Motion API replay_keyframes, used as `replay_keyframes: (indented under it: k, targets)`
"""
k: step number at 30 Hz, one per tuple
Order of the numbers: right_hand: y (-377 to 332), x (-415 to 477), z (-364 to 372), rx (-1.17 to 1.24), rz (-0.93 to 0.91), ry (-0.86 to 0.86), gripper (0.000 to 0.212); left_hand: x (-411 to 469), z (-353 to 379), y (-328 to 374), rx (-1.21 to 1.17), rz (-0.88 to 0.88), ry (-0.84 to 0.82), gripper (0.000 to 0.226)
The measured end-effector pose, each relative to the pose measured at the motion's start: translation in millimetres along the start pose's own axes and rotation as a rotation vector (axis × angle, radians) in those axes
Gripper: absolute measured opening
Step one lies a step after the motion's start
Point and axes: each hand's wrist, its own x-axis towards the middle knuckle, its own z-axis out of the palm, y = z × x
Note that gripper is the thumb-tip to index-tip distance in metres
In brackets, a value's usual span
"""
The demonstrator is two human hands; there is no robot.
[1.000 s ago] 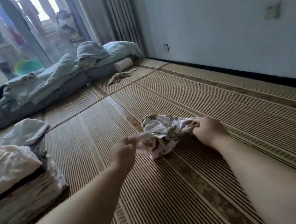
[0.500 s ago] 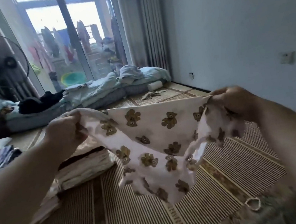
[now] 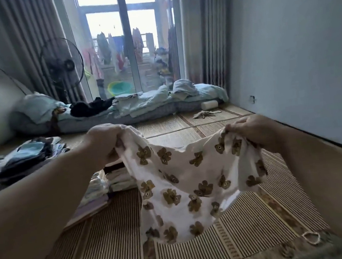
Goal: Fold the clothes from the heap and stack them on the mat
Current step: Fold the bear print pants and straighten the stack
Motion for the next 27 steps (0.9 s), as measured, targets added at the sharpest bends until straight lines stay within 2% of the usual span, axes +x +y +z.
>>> replay_keyframes:
  k: [2,4,6,7,8,9,11,13,15,16,18,19,21,23,25,27]
  targets:
    - [-12.2,-5.1,9.4,-0.017,-0.059,-0.044,0.019,-6.9,7.1,0.6,0.151,0.008,-0.001,0.02]
    - [-28.4,-8.6,17.7,-0.016,-0.135,-0.119,0.022,-19.8,23.3,4.5,0.273,-0.008,-0.189,0.01]
    - [-46.3,-12.7,31.3,0.099,-0.149,-0.243,0.029,-35.7,46.9,8.1,0.299,-0.048,-0.442,0.056]
    - [-54.3,-14.9,39.3,0.183,-0.13,-0.312,0.031,-41.8,60.4,8.9,0.224,-0.055,-0.544,0.076]
    - [-60.4,-17.1,47.2,0.273,-0.12,-0.378,0.027,-47.1,74.4,7.5,0.154,-0.016,-0.601,0.083]
    - [-64.2,-19.9,54.8,0.355,-0.125,-0.438,0.018,-51.7,86.8,4.1,0.125,0.049,-0.597,0.075]
    - [-63.2,-26.1,63.0,0.474,-0.159,-0.445,0.012,-56.9,100.9,0.3,0.209,0.159,-0.439,0.041]
    - [-48.6,-33.5,60.9,0.476,-0.199,-0.217,0.021,-54.9,102.6,-5.6,0.175,0.146,-0.355,0.015]
    - [-21.8,-45.2,58.9,0.432,-0.2,0.056,0.038,-52.3,98.8,-7.5,0.041,0.103,-0.35,0.009]
    - [-5.2,-54.0,62.2,0.408,-0.183,0.092,0.052,-51.8,96.6,-5.4,-0.019,0.092,-0.339,0.01]
    - [24.7,-76.0,84.1,0.373,-0.114,-0.054,0.075,-47.9,93.3,-1.0,-0.091,0.091,-0.293,0.016]
    - [37.4,-86.5,101.8,0.375,-0.06,-0.161,0.078,-45.5,92.5,2.5,-0.123,0.079,-0.265,0.017]
    - [53.7,-100.0,143.0,0.379,0.045,-0.25,0.07,-40.5,90.3,8.4,-0.185,0.056,-0.21,0.012]
    - [58.3,-103.4,179.3,0.438,0.13,-0.143,0.051,-39.6,88.5,12.7,-0.234,0.02,-0.173,0.01]
    - [52.0,-101.4,198.8,0.602,0.176,-0.037,0.027,-38.6,83.1,13.9,-0.301,-0.027,-0.154,0.012]
    - [41.3,-94.8,198.0,0.73,0.157,0.031,0.014,-35.3,70.7,13.9,-0.347,-0.053,-0.148,0.008]
